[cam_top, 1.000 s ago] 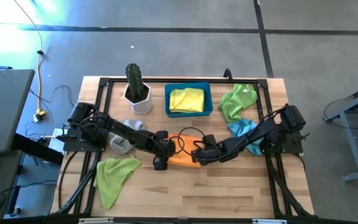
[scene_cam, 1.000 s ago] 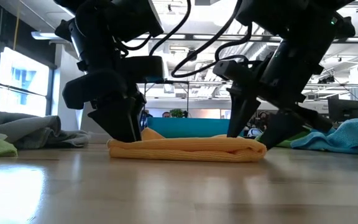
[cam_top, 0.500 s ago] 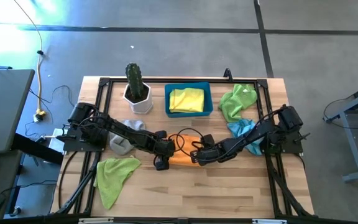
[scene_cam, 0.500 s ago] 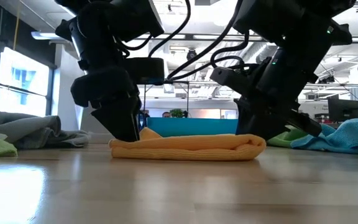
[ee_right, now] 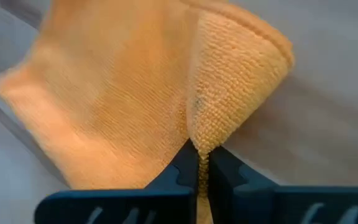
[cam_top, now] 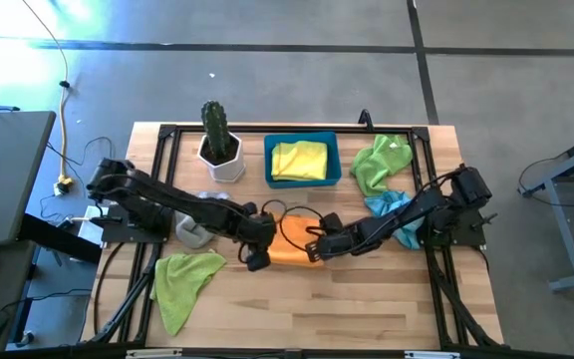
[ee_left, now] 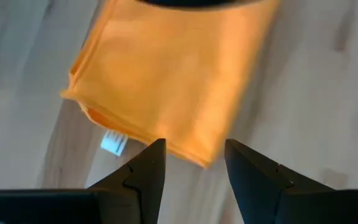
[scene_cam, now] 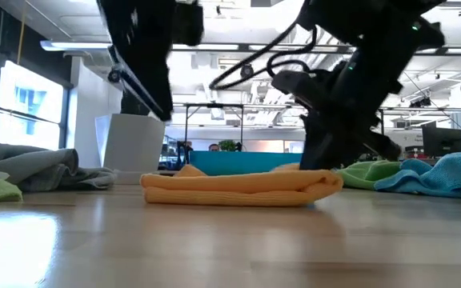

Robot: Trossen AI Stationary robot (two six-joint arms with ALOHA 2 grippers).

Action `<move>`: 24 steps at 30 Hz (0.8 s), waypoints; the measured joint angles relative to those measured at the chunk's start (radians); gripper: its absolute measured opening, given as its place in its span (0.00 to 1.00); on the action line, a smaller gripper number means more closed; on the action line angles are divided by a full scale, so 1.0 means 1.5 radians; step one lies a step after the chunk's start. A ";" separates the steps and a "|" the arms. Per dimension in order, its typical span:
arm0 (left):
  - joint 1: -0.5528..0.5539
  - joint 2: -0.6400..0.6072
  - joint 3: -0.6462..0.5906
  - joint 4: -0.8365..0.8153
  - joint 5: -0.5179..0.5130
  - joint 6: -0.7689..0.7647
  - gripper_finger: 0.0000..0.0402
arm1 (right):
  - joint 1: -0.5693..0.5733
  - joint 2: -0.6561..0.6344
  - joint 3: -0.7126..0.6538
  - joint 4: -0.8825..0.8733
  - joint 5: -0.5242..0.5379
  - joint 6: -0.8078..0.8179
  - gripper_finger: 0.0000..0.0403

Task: Fold microfiber towels
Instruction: Stack the orange microfiber towel on top of the yellow microfiber towel

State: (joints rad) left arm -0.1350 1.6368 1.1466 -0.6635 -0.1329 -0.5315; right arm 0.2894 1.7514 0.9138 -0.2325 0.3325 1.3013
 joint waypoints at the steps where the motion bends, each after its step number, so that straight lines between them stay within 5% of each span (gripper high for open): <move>1: -0.004 -0.014 0.002 -0.018 0.000 -0.012 0.39 | -0.007 -0.005 0.000 0.005 -0.002 -0.018 0.00; 13: -0.032 -0.193 0.022 -0.036 -0.066 -0.078 0.39 | -0.140 -0.034 0.076 0.009 -0.070 -0.290 0.00; 24: 0.033 -0.369 0.022 -0.047 -0.195 0.060 0.39 | -0.302 -0.023 0.205 0.008 -0.105 -0.453 0.00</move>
State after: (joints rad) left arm -0.0853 1.0831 1.1802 -0.7344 -0.4253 -0.4420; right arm -0.1630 1.7164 1.2206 -0.2206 0.1745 0.6222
